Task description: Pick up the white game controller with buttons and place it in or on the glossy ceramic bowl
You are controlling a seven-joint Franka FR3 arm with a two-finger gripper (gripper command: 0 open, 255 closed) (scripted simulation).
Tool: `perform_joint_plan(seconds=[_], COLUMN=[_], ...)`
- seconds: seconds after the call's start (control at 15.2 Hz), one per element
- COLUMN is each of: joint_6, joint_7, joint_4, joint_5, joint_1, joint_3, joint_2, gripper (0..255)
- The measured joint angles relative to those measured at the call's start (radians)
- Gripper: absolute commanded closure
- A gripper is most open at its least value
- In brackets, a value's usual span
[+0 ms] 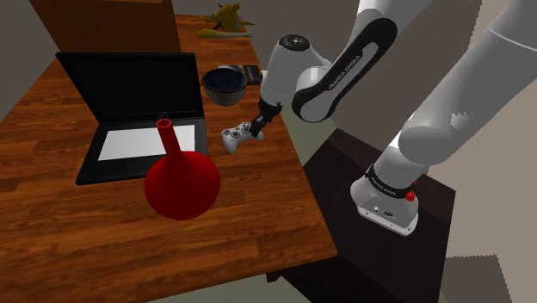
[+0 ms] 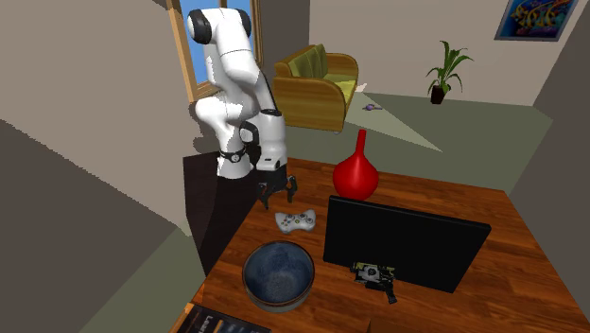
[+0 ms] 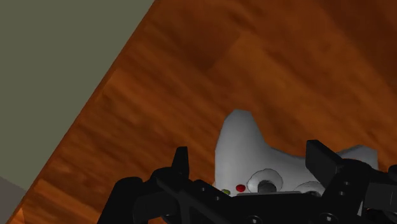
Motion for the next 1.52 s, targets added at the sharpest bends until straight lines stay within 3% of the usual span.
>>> perform_joint_plan(seconds=[0.2,0.4,0.53,0.99,1.06,1.52], joint_6=[0.048,0.078,0.089,0.097,0.097,0.105], joint_7=[0.156,0.293,0.359,0.395,0.395,0.396], joint_4=[0.035,0.069,0.093,0.102,0.102,0.104], joint_5=[-0.216,-0.39,-0.47,-0.514,-0.514,-0.518], joint_1=[-0.026,-0.005,0.017,0.031,0.031,0.034], joint_3=[-0.017,-0.07,-0.105,-0.127,-0.127,-0.124], joint_2=[0.089,0.16,0.198,0.216,0.216,0.21], gripper=[0,0,0,0,255,255])
